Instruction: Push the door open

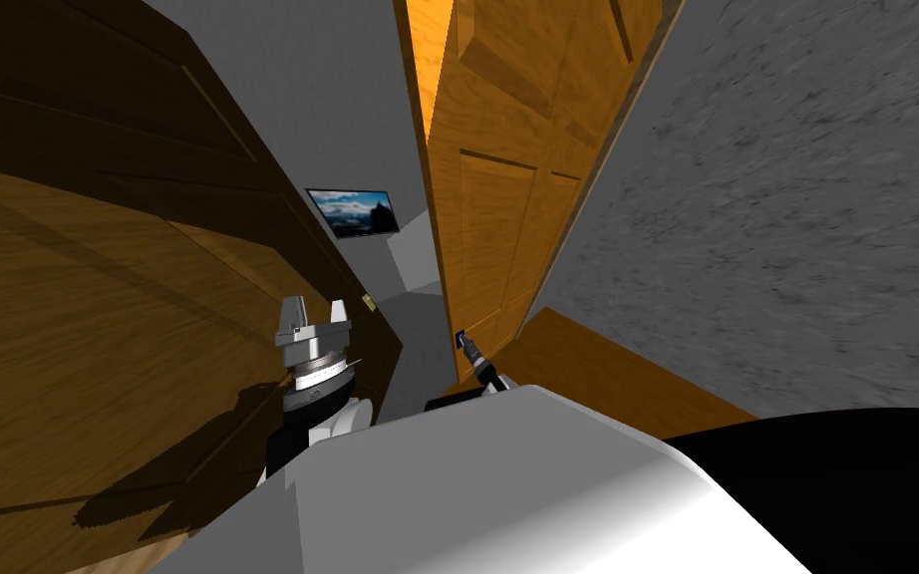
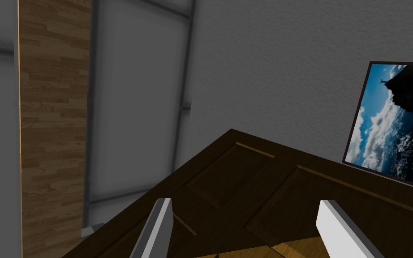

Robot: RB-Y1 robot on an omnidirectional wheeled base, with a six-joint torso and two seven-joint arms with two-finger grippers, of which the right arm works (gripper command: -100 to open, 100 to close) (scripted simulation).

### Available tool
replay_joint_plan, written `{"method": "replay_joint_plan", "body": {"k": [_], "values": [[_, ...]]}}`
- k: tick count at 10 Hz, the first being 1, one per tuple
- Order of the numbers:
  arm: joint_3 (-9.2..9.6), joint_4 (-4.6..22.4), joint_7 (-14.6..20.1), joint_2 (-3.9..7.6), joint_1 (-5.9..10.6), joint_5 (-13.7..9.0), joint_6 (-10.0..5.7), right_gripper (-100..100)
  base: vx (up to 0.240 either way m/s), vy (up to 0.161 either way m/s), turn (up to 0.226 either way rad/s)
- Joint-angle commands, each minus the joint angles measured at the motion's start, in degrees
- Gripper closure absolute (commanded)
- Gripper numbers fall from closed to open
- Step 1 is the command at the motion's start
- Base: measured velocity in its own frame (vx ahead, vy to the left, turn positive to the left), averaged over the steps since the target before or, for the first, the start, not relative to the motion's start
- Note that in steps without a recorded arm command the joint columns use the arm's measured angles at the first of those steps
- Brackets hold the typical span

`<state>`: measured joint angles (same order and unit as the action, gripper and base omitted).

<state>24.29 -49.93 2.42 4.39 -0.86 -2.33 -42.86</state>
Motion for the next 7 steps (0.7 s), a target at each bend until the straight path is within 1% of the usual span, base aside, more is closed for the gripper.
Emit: {"method": "replay_joint_plan", "body": {"k": [1, 3, 4, 5, 7], "values": [[0.01, 0.0, 0.03, 0.02, -0.09, -0.01, -0.07, 100, -0.014, -0.006, -0.005], [0.01, 0.0, 0.03, 0.02, -0.09, -0.01, -0.07, 100, -0.005, -0.001, -0.002], [-0.75, 0.37, -0.39, 0.19, -0.01, -0.19, 0.09, 100, 0.1, 0.048, -0.036], [-0.94, 0.43, -0.49, 0.22, 0.03, -0.24, 0.08, 100, 0.149, 0.053, -0.026], [-2.08, 0.78, -1.09, 0.3, 0.25, -0.52, 0.04, 100, 0.159, 0.07, -0.031]]}}
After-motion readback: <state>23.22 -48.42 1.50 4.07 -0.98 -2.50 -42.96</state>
